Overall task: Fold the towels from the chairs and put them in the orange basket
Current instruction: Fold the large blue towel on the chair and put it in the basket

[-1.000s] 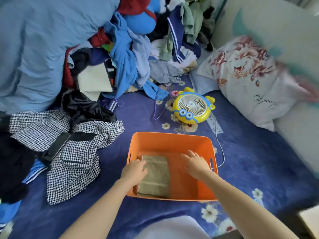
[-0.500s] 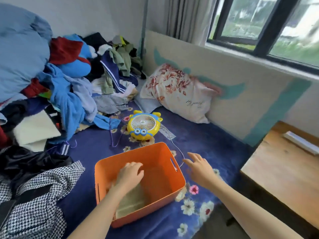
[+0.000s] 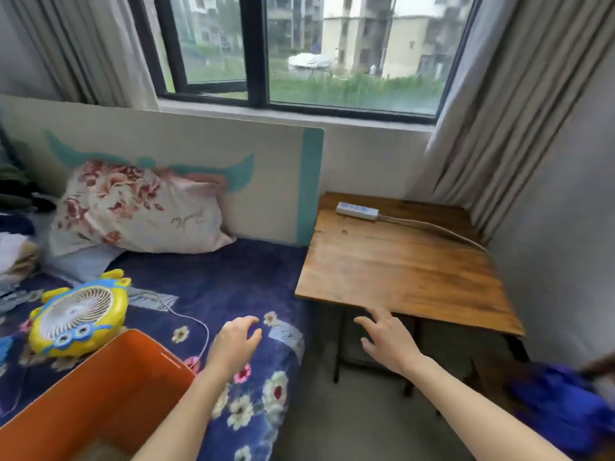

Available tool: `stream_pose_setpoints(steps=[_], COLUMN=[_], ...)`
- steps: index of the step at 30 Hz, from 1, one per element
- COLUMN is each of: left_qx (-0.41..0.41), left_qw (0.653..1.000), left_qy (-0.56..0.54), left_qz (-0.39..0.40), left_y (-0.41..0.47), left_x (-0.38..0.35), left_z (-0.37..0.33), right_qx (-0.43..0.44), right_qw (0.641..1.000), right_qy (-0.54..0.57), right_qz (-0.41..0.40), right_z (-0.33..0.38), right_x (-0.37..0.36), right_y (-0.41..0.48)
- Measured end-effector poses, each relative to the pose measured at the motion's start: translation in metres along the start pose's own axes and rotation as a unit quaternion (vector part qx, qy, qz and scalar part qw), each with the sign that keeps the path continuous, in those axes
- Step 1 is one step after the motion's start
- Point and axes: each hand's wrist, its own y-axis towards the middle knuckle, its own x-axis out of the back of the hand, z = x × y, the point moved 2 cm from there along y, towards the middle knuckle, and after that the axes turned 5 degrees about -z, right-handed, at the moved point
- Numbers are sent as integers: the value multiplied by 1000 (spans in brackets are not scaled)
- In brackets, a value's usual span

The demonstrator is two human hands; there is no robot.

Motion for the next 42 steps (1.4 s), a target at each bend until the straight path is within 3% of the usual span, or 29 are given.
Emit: stream_pose_setpoints(steps=[8,15,26,32,38,42], left_qx=[-106,-224,-366,-424,-452,-455], left_qw=[990,950,868,829,787,780], left_qy=[-29,34,42,25,47,44], left_qz=[86,213,332,363,417,426], left_y=[-3,-25,13,42,18,-5], left_x=[-122,-221,-333,-376,-416,-438], left_z=[-170,-279,-386,-451,-486,-506], right_qx=[-165,-326,-506,-586,-621,-620], right_qw=[986,944,856,805,777,777], right_qy=[24,51,72,69,86,89], right_qz=[5,25,76,61,65,54], right_z=[-178,-273,-351,-390,-399,-427], right_x=[0,-29,-54,-39,-44,-39], right_y=[-108,-208,-262,-258,-275,-289])
